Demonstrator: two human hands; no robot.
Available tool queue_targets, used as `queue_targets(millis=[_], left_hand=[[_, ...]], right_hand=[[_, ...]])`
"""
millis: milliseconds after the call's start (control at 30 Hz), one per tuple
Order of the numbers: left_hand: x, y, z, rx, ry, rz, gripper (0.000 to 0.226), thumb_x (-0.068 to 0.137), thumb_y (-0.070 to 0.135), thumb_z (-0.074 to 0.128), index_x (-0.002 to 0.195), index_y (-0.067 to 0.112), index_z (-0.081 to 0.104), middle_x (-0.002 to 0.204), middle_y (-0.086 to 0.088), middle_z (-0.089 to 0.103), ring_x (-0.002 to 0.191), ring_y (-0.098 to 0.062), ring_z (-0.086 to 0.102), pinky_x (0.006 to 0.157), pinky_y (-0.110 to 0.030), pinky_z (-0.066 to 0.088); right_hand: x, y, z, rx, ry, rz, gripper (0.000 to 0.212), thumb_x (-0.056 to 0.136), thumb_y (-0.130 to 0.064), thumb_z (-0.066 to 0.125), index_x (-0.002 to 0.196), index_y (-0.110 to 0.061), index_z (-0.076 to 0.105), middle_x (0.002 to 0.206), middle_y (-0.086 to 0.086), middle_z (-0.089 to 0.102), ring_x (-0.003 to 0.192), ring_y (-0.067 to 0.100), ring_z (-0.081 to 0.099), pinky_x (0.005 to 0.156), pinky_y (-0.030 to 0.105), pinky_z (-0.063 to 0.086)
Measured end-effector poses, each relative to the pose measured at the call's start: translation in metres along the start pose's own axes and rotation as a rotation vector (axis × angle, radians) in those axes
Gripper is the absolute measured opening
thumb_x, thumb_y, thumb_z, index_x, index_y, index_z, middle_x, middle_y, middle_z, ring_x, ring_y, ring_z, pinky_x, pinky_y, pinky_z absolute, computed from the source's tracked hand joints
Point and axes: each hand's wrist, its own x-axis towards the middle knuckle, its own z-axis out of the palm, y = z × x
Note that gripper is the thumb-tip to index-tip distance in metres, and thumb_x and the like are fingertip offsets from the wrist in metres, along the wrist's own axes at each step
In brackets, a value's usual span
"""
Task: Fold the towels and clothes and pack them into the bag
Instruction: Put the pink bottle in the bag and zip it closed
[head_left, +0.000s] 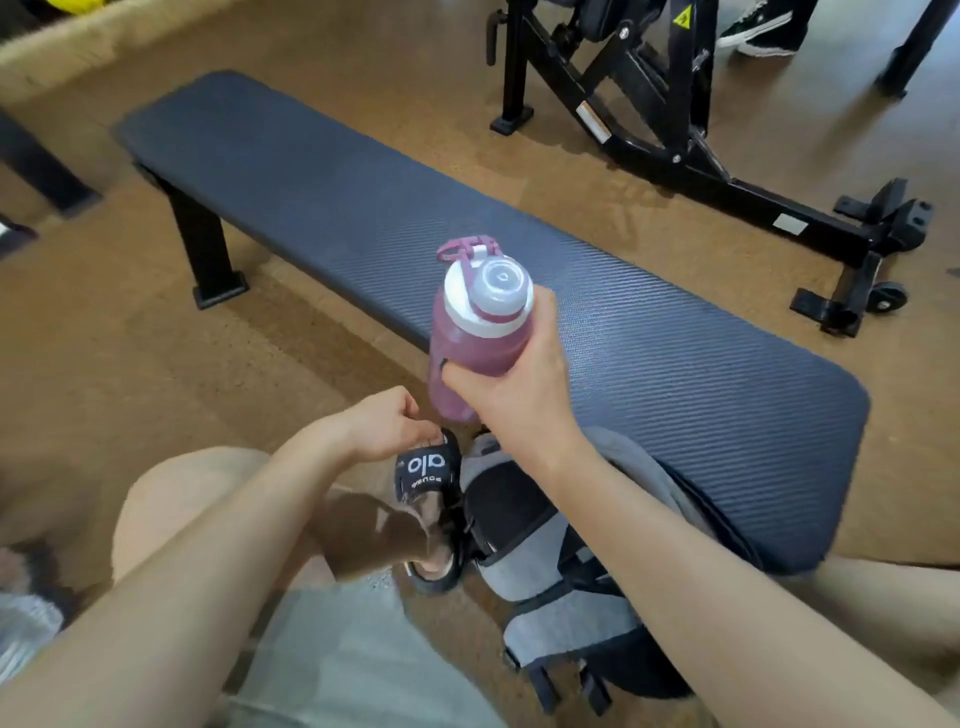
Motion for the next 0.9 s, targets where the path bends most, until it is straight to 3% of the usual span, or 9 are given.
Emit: queue_targets(millis=[200, 333, 533, 700, 767, 800, 833, 867, 900], left_hand=[[0.021, -0.015, 0.1, -0.399, -0.118, 0.104, 0.047, 0.094, 0.041, 0.061, 0.138, 0.028, 0.056, 0.137, 0.006, 0.059, 0.134, -0.016, 0.051, 0.112, -0.032, 0.039], [0.025, -0.013, 0.131, -0.435, -0.194, 0.11, 0.03, 0.106, 0.047, 0.039, 0.125, 0.047, 0.062, 0.144, 0.008, 0.055, 0.138, -0.013, 0.046, 0.116, -0.034, 0.033], [0.003, 0.011, 0.15, -0.428, -0.28, 0.247, 0.043, 0.107, 0.021, 0.038, 0.144, 0.005, 0.052, 0.15, -0.008, 0.049, 0.14, -0.015, 0.041, 0.099, -0.006, 0.025], [0.0, 0.012, 0.157, -0.514, -0.382, 0.217, 0.065, 0.08, 0.025, 0.042, 0.138, 0.001, 0.056, 0.142, -0.015, 0.056, 0.131, -0.02, 0.049, 0.115, -0.029, 0.035], [0.0, 0.008, 0.151, -0.539, -0.441, 0.139, 0.046, 0.087, 0.012, 0.05, 0.13, 0.003, 0.066, 0.124, -0.01, 0.07, 0.118, -0.025, 0.062, 0.074, -0.014, 0.046], [-0.003, 0.009, 0.145, -0.608, -0.468, 0.072, 0.037, 0.092, 0.002, 0.046, 0.123, -0.009, 0.062, 0.066, 0.008, 0.059, 0.061, -0.008, 0.055, 0.051, -0.015, 0.032], [-0.003, 0.006, 0.141, -0.706, -0.489, 0.016, 0.029, 0.094, -0.006, 0.041, 0.118, -0.013, 0.056, 0.129, -0.024, 0.007, 0.121, -0.04, -0.002, 0.057, -0.042, -0.009], [-0.001, 0.0, 0.138, -0.797, -0.498, -0.051, 0.028, 0.093, -0.009, 0.041, 0.117, -0.013, 0.055, 0.119, -0.026, 0.06, 0.12, -0.036, 0.052, 0.057, -0.009, 0.034], [0.005, -0.007, 0.137, -0.89, -0.51, -0.12, 0.03, 0.092, -0.008, 0.045, 0.113, -0.013, 0.066, 0.118, -0.021, 0.068, 0.119, -0.028, 0.061, 0.101, -0.02, 0.049]], right_hand=[[-0.021, 0.031, -0.009, -0.046, -0.018, 0.008, 0.077, 0.059, -0.028, 0.084, 0.126, -0.039, 0.046, 0.111, -0.026, 0.064, 0.106, 0.002, 0.064, 0.091, 0.035, 0.055], [-0.036, 0.049, -0.027, -0.134, 0.001, 0.003, 0.077, 0.062, -0.022, 0.088, 0.121, -0.047, 0.045, 0.107, -0.032, 0.064, 0.102, -0.003, 0.064, 0.086, 0.025, 0.052], [-0.062, 0.075, -0.036, -0.145, 0.102, 0.046, 0.081, 0.066, -0.009, 0.089, 0.132, -0.029, 0.047, 0.112, -0.026, 0.064, 0.106, 0.0, 0.064, 0.089, 0.024, 0.053], [-0.07, 0.094, -0.036, -0.098, 0.14, 0.124, 0.081, 0.064, -0.001, 0.087, 0.131, -0.024, 0.047, 0.116, -0.013, 0.067, 0.109, 0.011, 0.067, 0.096, 0.045, 0.056], [-0.07, 0.099, -0.04, -0.058, 0.194, 0.156, 0.08, 0.063, -0.011, 0.09, 0.131, -0.022, 0.05, 0.12, -0.002, 0.068, 0.111, 0.015, 0.068, 0.098, 0.049, 0.056], [-0.071, 0.099, -0.041, -0.048, 0.208, 0.164, 0.079, 0.062, -0.015, 0.091, 0.131, -0.022, 0.052, 0.121, -0.001, 0.068, 0.111, 0.015, 0.068, 0.099, 0.047, 0.056], [-0.073, 0.099, -0.042, -0.051, 0.219, 0.165, 0.08, 0.062, -0.016, 0.092, 0.131, -0.021, 0.052, 0.122, -0.001, 0.067, 0.112, 0.013, 0.067, 0.099, 0.042, 0.055], [-0.076, 0.098, -0.043, -0.069, 0.228, 0.161, 0.08, 0.063, -0.013, 0.092, 0.131, -0.022, 0.052, 0.122, -0.004, 0.066, 0.112, 0.009, 0.066, 0.099, 0.034, 0.054], [-0.08, 0.097, -0.044, -0.092, 0.237, 0.148, 0.08, 0.064, -0.008, 0.093, 0.131, -0.023, 0.051, 0.12, -0.01, 0.065, 0.111, 0.003, 0.064, 0.096, 0.024, 0.052]])
